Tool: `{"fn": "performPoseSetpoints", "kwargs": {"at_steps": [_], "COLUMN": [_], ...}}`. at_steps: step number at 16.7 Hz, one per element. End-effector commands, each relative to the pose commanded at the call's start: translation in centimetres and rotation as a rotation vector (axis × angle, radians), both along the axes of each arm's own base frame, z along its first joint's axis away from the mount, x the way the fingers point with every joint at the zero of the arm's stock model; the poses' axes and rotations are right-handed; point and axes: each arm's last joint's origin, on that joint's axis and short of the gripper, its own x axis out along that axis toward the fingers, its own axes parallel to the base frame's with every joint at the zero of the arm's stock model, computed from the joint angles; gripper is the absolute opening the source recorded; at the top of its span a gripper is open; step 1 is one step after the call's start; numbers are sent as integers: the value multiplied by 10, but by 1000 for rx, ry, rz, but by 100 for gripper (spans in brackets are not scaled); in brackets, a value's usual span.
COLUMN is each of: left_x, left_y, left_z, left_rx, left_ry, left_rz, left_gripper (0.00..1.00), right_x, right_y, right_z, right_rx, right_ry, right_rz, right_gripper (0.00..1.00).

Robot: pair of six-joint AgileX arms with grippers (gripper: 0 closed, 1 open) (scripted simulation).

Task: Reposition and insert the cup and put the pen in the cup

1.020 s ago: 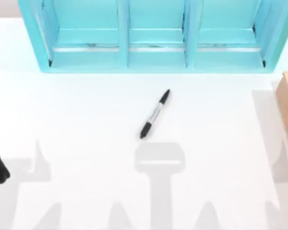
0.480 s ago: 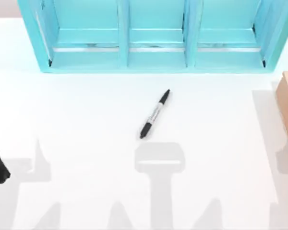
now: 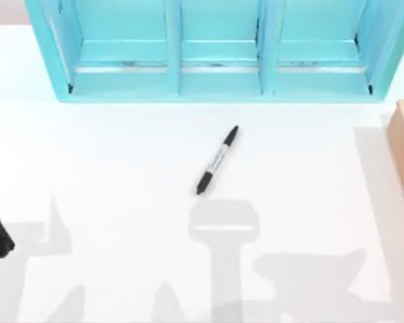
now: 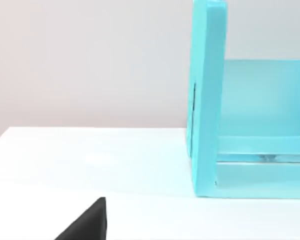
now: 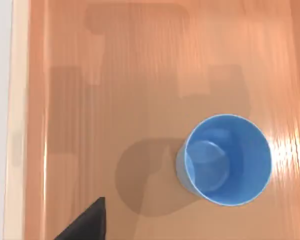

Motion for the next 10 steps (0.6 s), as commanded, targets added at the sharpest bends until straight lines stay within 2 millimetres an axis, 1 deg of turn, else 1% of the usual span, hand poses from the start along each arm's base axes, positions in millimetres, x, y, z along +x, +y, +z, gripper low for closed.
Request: {"fn": "performPoseSetpoints", "kwargs": {"at_steps": [3,6,8,10], "left_x": [0,0,0,0], "left_y": [0,0,0,0], "left_z": [0,0,0,0], "left_rx": [0,0,0,0], "left_ry": [0,0,0,0], "left_rz": [0,0,0,0], "left_gripper": [100,100,100,100], "right_x": [39,74,91,104], "right_y": [-23,-46,-60,-71], "right_z": [3,-4,-9,-14], "right_rx": [34,79,105,127], "right_ry": [226,411,496,557], "right_rz": [-7,-8,-6,-4], "right_gripper": [100,100,100,100]}}
